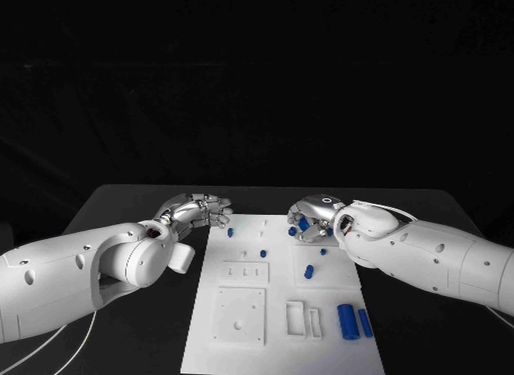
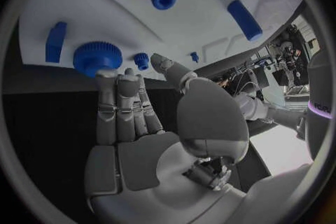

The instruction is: Assemble the parts on the task board

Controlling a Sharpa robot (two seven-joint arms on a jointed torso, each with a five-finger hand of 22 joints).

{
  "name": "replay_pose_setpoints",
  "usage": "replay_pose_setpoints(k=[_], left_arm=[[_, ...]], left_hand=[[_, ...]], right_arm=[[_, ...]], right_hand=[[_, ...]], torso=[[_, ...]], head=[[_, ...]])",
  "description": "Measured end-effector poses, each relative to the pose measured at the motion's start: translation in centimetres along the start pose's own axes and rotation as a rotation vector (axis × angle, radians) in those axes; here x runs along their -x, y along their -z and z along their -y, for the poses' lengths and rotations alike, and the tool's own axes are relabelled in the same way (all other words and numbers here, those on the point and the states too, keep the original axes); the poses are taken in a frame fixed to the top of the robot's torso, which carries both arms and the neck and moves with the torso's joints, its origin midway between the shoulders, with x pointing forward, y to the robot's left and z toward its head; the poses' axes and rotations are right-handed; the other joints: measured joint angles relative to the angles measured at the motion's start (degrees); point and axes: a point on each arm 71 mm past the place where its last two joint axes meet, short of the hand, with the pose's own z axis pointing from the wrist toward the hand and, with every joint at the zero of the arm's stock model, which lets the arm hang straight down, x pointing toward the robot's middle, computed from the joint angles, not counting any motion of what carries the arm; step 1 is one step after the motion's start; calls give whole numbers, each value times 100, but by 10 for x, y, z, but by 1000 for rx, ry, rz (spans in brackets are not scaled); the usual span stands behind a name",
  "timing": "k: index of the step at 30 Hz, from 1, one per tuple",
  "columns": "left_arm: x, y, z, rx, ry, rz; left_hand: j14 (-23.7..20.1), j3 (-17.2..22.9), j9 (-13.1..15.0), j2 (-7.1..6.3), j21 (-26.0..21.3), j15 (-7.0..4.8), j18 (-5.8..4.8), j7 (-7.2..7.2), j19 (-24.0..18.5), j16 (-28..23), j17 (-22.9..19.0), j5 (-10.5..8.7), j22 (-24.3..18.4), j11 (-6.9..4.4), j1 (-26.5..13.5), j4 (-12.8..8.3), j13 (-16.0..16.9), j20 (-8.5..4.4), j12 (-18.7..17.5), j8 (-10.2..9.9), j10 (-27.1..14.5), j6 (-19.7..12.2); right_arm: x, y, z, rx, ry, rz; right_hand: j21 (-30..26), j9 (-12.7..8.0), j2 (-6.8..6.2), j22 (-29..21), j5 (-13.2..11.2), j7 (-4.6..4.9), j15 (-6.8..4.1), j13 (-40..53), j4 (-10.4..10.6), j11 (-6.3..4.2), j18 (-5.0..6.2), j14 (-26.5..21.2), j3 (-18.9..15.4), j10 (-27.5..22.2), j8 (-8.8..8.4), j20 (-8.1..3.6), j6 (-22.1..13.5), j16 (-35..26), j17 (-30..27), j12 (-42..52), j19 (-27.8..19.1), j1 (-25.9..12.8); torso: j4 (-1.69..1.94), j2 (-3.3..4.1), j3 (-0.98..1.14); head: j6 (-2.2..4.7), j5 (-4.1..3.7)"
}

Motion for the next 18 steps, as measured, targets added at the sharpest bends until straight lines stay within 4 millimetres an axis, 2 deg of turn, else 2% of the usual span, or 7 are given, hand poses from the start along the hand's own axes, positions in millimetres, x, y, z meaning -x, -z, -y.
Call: replay_pose_setpoints(k=[2,6,11,13,17,18], left_arm=[[0,0,0,0,0,-1],[-1,0,0,0,0,-3],[-2,0,0,0,1,-7],[-3,0,1,-1,1,-9],[-3,-1,2,-3,1,-10],[-3,-1,2,-3,1,-10]], left_hand=[[0,0,0,0,0,0,-1,0,0,0,0,0,0,0,0,0,0,0,0,0,0,0],[0,0,0,0,0,0,-2,0,0,0,0,0,0,0,0,0,-5,0,0,0,0,0],[0,0,-1,0,0,0,-3,0,0,0,-1,-1,-1,0,0,0,-5,0,0,0,0,0],[0,0,2,0,0,0,-4,0,0,0,-1,0,-1,0,0,0,-5,0,0,0,0,0],[0,0,4,22,0,0,-5,0,0,0,-1,0,0,0,-22,0,-5,0,0,0,-1,0],[0,0,4,13,0,0,-5,0,0,0,-1,0,1,0,-31,0,-5,0,0,0,0,0]], right_arm=[[0,0,-1,1,2,0],[0,-2,-4,7,6,-1],[0,-3,-5,8,20,-3],[0,-4,-5,7,25,-4],[-2,-5,-7,9,34,-10],[-3,-5,-7,10,35,-12]], right_hand=[[0,0,0,0,-29,0,8,0,8,4,0,-8,8,-4,0,0,0,0,-11,0,0,0],[0,0,0,0,-164,-31,8,17,6,-72,0,-8,75,163,0,0,43,21,-43,50,0,0],[0,0,0,0,-239,-21,8,31,22,-75,-1,-8,104,178,0,0,67,21,-57,50,1,0],[0,5,11,0,-315,-44,6,61,15,-110,0,-6,146,292,27,0,140,21,-59,112,1,56],[0,46,61,0,-540,-135,-121,169,33,-199,0,13,288,550,113,-9,355,44,-102,222,32,106],[0,46,61,0,-568,-142,-123,190,46,-215,0,11,306,587,112,-9,393,44,-112,222,33,106]], torso=[[0,4,-1],[0,12,-3],[1,19,-4],[2,22,-4],[4,30,-3],[4,32,-2]], head=[[-1,0],[-3,3],[-16,-2],[-20,-3],[-20,10],[-26,17]])
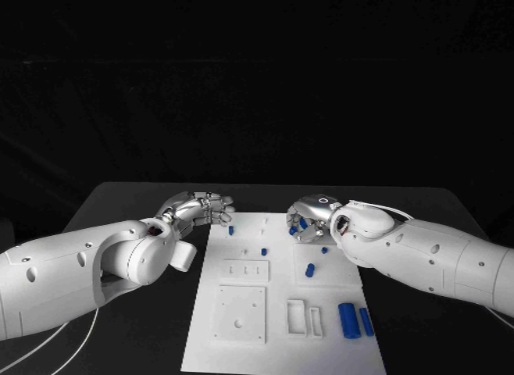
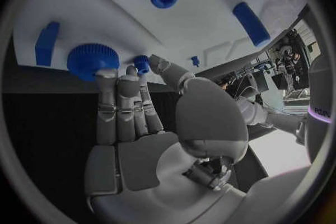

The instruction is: Assemble the parts on the task board

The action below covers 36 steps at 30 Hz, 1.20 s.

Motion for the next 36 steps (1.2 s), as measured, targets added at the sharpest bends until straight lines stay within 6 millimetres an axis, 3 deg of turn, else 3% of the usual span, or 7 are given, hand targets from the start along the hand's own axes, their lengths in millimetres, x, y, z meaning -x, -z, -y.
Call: replay_pose_setpoints(k=[7,9,20,30,36], left_arm=[[1,0,0,0,-1,1],[0,0,0,1,-1,1],[1,-1,1,0,-2,1],[4,-2,1,1,-4,8],[6,-3,1,0,-6,14]], left_hand=[[0,0,0,-14,0,0,-2,0,0,0,0,0,3,0,-14,0,-6,0,0,0,0,0],[0,0,-1,-14,0,0,-2,0,0,0,0,0,2,0,-14,0,-6,0,0,0,0,0],[0,0,-1,-14,0,0,-8,0,-1,0,4,0,2,0,-14,0,-11,-1,0,-21,0,0],[0,14,-2,-13,0,0,49,0,-21,0,4,0,0,0,-14,-14,-11,-21,0,-21,0,0],[0,14,-3,-14,0,0,49,0,-21,0,3,0,0,0,-14,-14,-16,-20,0,-21,-1,0]], right_arm=[[-1,0,-1,3,13,-6],[-1,1,-1,1,20,-6],[0,3,-3,-4,47,5],[5,4,-11,-10,42,48],[19,1,-15,-27,49,116]], right_hand=[[0,12,6,0,-170,-53,-48,127,7,-54,0,14,177,135,29,0,112,23,-50,23,20,6],[0,21,63,0,-235,-77,-59,166,-9,-93,0,4,286,178,29,0,178,23,-61,23,20,87],[100,142,60,0,-284,-223,-183,403,23,-226,0,40,574,373,209,-23,494,81,-90,199,-2,183],[132,218,36,0,-304,-249,-204,546,0,-249,-1,22,628,411,240,-44,557,102,-100,199,19,205],[132,253,36,0,-308,-265,-222,575,-24,-249,0,40,652,411,244,-50,573,125,-105,198,25,204]], torso=[[7,7,1],[8,6,0],[-8,12,-1],[-1,15,0],[5,20,-3]], head=[[-34,27],[-49,27],[-82,35],[-28,11],[8,-19]])
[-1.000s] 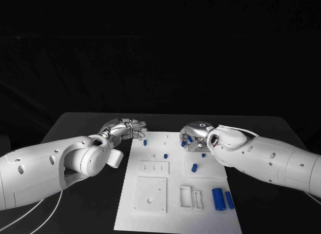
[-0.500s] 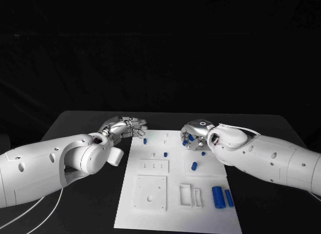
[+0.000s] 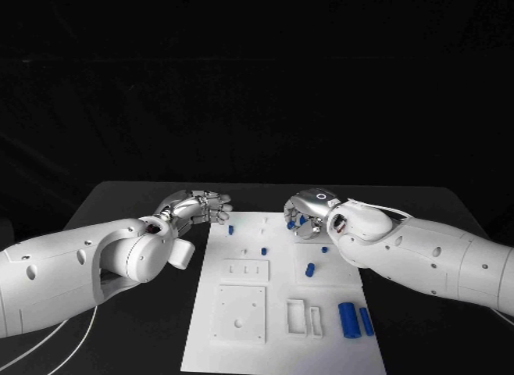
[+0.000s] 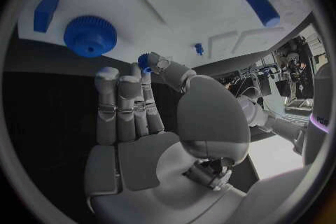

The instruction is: Assemble the parts on the task board

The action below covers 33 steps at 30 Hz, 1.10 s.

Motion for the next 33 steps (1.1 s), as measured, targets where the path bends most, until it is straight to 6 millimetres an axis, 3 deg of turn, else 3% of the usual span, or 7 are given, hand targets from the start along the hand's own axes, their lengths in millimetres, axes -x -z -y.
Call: replay_pose_setpoints(k=[7,13,19,33], left_arm=[[-1,-1,2,-4,-1,-4],[-7,-3,3,-6,0,-15],[-10,-4,5,-10,0,-21],[-16,-8,12,-25,-4,-34]], left_hand=[[0,0,6,-16,0,0,-2,0,0,0,0,0,-1,0,-16,0,0,0,0,-24,0,0],[0,0,6,-11,0,0,-5,0,0,0,-1,0,-1,0,-34,0,-5,0,0,-24,0,0],[0,0,11,3,0,0,-14,0,1,0,4,-23,-1,0,-49,0,-5,0,0,-24,0,0],[0,0,10,4,0,0,-44,0,1,0,3,-23,3,0,-49,0,-10,0,0,-24,0,0]], right_arm=[[15,-8,-8,-9,-2,61],[16,-15,-21,3,2,72],[17,-23,-34,10,17,86],[15,-39,-41,-15,51,95]], right_hand=[[24,2,-1,0,-17,8,-1,29,-16,-20,0,1,16,20,0,-17,32,21,0,-1,9,-1],[24,12,-9,0,-18,8,-2,61,-16,-19,-4,2,15,20,0,-43,33,21,0,-3,1,-8],[24,23,-9,0,-16,8,-2,61,-32,-20,-5,2,31,20,-1,-43,33,21,-5,-5,1,-9],[24,22,-24,0,6,7,-9,62,-33,-20,-5,9,29,20,-13,-41,31,21,-8,-22,1,-24]], torso=[[-6,5,-5],[4,13,-8],[34,26,-15],[124,85,-70]], head=[[35,-34],[61,-38],[85,-48],[113,-88]])
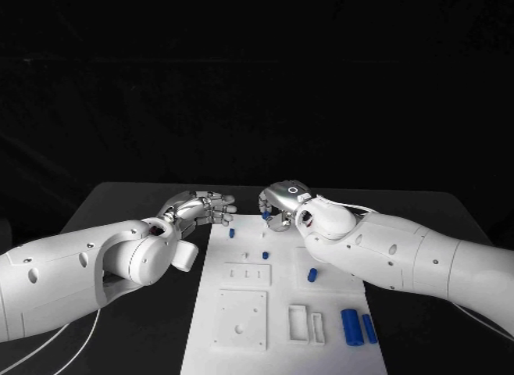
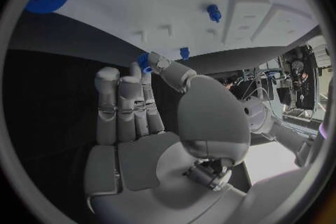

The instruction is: Assemble the parts on the task board

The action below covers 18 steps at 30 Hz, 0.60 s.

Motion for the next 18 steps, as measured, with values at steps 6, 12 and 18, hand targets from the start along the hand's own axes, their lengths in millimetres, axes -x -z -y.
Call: replay_pose_setpoints(k=[6,12,18], left_arm=[[-1,-1,2,-4,-2,-2],[-2,-2,6,-11,-4,-6],[-3,-2,10,-18,-6,-8]], left_hand=[[0,0,0,0,0,0,-2,0,0,0,0,0,-1,0,0,0,0,0,0,0,0,0],[0,0,6,0,0,0,-4,0,0,0,-1,0,-1,0,0,0,0,0,0,0,0,0],[0,0,5,0,23,0,-6,0,0,0,-1,0,-2,0,0,0,-2,0,0,0,0,0]], right_arm=[[-1,-1,4,-12,9,-2],[-2,-2,4,-15,14,-4],[-6,-2,4,-18,14,-12]], right_hand=[[0,0,0,0,0,0,-1,14,-4,0,0,1,-5,1,-4,1,-1,0,-3,-3,0,0],[0,13,0,0,0,0,-2,33,-4,-9,0,2,27,9,-5,2,-1,0,-3,-10,-1,0],[0,14,-28,0,-1,-1,-3,33,-4,-10,0,3,27,10,-5,4,-2,0,-9,12,-1,-28]], torso=[[13,21,-17],[23,36,-29],[31,58,-30]], head=[[13,-10],[-7,8],[-49,36]])
